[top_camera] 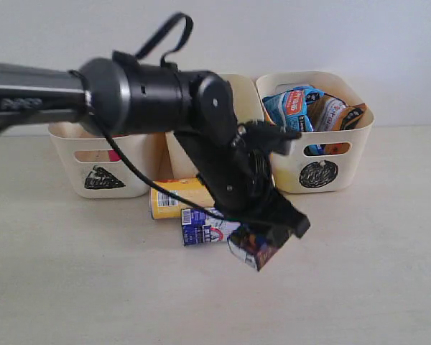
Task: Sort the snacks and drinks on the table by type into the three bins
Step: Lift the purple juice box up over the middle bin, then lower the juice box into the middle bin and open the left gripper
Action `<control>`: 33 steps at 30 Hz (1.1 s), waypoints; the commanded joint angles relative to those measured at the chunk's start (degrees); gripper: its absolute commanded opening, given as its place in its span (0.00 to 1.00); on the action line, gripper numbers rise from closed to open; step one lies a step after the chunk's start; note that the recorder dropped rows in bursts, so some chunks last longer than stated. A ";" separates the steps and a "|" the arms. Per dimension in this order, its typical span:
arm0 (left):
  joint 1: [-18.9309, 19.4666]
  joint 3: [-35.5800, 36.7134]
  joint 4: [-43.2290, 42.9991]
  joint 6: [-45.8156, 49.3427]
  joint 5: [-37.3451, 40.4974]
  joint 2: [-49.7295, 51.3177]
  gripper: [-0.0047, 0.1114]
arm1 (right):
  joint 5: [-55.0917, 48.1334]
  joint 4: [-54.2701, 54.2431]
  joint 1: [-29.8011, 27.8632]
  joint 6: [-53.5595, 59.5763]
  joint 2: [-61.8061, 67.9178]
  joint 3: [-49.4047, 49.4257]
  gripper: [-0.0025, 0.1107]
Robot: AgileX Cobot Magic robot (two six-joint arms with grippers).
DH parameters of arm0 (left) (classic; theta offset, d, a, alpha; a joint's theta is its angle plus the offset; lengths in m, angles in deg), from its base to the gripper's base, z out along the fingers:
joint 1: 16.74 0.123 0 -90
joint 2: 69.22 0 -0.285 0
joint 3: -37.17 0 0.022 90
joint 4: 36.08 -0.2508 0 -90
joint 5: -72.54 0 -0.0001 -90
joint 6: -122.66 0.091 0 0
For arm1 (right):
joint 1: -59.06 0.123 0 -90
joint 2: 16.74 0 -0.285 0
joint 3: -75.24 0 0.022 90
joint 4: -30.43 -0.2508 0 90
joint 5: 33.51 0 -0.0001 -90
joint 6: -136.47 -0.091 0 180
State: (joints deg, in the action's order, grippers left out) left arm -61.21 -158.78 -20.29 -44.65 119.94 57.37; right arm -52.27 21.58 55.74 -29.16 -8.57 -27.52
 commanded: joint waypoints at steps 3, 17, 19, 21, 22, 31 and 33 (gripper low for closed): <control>3.06 -0.23 -1.89 -2.80 -11.42 -13.21 0.07 | 0.38 0.46 -0.18 -0.31 -0.38 -0.02 0.02; 10.99 -0.23 2.42 -2.80 -39.56 -8.96 0.07 | 0.38 0.46 -0.18 -0.31 -0.38 -0.02 0.02; 11.48 -0.23 2.42 -2.80 -43.72 -7.11 0.07 | 0.38 0.46 -0.18 -0.31 -0.38 -0.02 0.02; 11.96 -0.23 2.42 -2.80 -46.99 -5.27 0.07 | 0.38 0.46 -0.18 -0.31 -0.38 -0.02 0.02; 12.24 -0.23 2.42 -2.80 -48.07 -4.57 0.07 | 0.38 0.46 -0.18 -0.31 -0.38 -0.02 0.02; 12.88 -1.86 2.42 -2.80 -49.96 2.08 0.10 | 0.58 0.46 -0.18 -0.31 -0.38 -0.02 0.02; 12.88 -2.96 2.42 -2.80 -49.31 3.31 0.17 | 0.95 0.46 -0.18 -0.31 -0.38 -0.02 0.02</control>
State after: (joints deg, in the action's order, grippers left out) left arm -48.52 -160.03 -18.35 -46.97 71.67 59.71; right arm -52.27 21.96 55.74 -29.16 -8.57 -27.52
